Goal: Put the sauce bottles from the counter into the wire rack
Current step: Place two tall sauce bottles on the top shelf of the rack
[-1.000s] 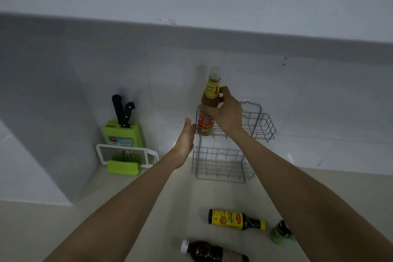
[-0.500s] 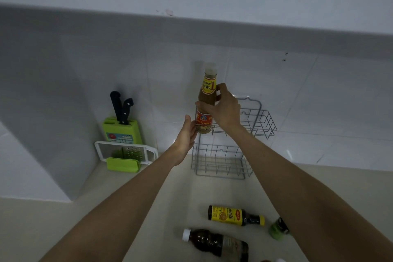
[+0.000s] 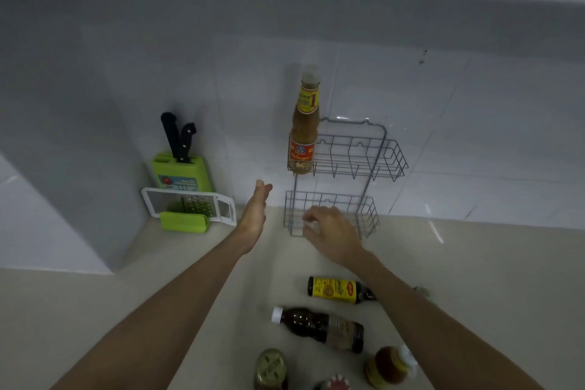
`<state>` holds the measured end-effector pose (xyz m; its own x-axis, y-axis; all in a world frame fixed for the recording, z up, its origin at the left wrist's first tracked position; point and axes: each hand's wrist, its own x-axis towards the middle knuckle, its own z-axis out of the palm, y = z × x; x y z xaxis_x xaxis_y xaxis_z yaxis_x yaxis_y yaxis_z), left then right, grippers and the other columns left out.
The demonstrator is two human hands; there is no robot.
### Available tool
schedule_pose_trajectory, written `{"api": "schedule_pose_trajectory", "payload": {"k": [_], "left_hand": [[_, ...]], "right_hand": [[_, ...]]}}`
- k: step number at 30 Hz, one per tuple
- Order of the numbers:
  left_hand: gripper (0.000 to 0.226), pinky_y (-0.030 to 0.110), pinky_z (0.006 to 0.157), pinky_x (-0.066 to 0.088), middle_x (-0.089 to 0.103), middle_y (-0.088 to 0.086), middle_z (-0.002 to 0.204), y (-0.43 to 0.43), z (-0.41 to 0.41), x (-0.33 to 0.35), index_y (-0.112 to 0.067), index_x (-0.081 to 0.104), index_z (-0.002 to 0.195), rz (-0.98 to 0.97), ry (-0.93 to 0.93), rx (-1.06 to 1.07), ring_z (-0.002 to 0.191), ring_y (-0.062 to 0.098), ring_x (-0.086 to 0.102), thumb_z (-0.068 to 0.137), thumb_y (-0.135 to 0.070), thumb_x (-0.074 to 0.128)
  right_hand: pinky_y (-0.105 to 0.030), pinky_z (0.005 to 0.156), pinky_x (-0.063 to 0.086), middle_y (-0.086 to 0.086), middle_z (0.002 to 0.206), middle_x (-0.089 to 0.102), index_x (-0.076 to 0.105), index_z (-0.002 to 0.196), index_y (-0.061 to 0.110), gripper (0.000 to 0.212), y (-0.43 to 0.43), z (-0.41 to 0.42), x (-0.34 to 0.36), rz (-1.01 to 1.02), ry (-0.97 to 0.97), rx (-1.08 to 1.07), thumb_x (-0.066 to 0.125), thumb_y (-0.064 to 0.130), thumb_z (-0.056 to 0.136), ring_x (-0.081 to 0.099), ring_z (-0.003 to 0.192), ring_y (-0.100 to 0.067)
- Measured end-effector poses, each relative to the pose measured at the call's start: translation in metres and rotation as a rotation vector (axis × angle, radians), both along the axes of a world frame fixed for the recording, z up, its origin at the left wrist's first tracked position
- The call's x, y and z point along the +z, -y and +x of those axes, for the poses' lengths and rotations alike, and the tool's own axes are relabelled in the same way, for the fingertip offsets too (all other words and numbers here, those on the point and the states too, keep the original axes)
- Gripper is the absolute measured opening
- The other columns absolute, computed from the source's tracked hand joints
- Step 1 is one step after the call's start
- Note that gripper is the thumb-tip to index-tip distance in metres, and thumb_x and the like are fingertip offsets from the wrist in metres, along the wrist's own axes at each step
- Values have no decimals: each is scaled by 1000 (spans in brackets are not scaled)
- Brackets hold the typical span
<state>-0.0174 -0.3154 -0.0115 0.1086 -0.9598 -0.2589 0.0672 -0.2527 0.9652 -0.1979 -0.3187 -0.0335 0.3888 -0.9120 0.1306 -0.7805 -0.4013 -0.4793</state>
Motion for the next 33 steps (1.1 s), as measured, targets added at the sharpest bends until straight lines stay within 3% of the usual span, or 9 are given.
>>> {"api": "schedule_pose_trajectory", "payload": {"k": [3, 7, 11, 16, 19, 23, 26, 28, 33], "left_hand": [[64, 45, 119, 12, 23, 3, 160, -16, 7, -13, -19, 36, 146, 46, -13, 39, 149, 20, 15, 99, -53, 10], [64, 45, 118, 14, 28, 3, 158, -30, 15, -18, -17, 41, 143, 81, -35, 58, 148, 18, 17, 99, -53, 12], [63, 45, 118, 16, 31, 4, 156, -38, 19, -23, -17, 43, 141, 98, -21, 64, 148, 21, 19, 100, -53, 12], [63, 45, 118, 18, 31, 5, 156, -40, 16, -24, -17, 42, 143, 108, -8, 46, 148, 23, 20, 100, -52, 12], [61, 45, 118, 18, 32, 6, 156, -38, 15, -20, -18, 43, 142, 108, -6, 33, 147, 23, 21, 100, -52, 14], [61, 45, 118, 17, 31, 7, 157, -31, 15, -14, -18, 42, 143, 81, 19, 11, 147, 24, 22, 100, -52, 15], [62, 45, 119, 16, 28, 4, 158, -22, 12, -4, -18, 36, 146, 54, 45, -16, 148, 23, 21, 100, -52, 14], [63, 45, 120, 15, 26, 3, 159, -13, 8, 6, -18, 31, 149, 26, 52, -33, 148, 23, 21, 100, -53, 14], [63, 46, 121, 14, 19, 0, 162, 15, -3, 45, -21, 23, 152, -75, 50, -26, 149, 23, 17, 99, -55, 16]], "right_hand": [[-43, 108, 30, -5, 138, 48, 57, 126, 18, 71, -35, -10, -49, 232, -407, 248, 55, 65, 74, 31, 133, -27], [-44, 95, 33, -10, 120, 52, 60, 117, 8, 77, -64, -16, -85, 92, -751, 435, 63, 69, 70, 38, 119, -32], [-46, 101, 33, -14, 134, 49, 45, 131, 7, 83, -73, -10, -96, 196, -826, 398, 72, 57, 71, 39, 126, -33], [-41, 91, 43, -14, 130, 53, 43, 132, 12, 69, -77, -9, -99, 309, -730, 278, 73, 42, 77, 49, 118, -34], [-34, 80, 47, -6, 116, 64, 54, 118, 18, 50, -70, -17, -92, 345, -487, 156, 71, 40, 76, 60, 106, -27], [-24, 77, 48, 3, 98, 68, 59, 105, 23, 33, -53, -30, -63, 442, 72, -90, 73, 35, 79, 63, 90, -14], [-37, 85, 57, 0, 106, 70, 62, 109, 18, 28, -37, -40, -24, 546, 603, -218, 72, 18, 83, 67, 100, -21], [-37, 78, 59, -6, 109, 71, 59, 116, 12, 30, -25, -45, 11, 569, 919, -226, 65, 6, 87, 68, 102, -25], [-38, 82, 58, -12, 117, 68, 52, 127, 13, 45, 14, -46, 98, 303, 1207, -216, 60, -4, 86, 67, 106, -23]]}}
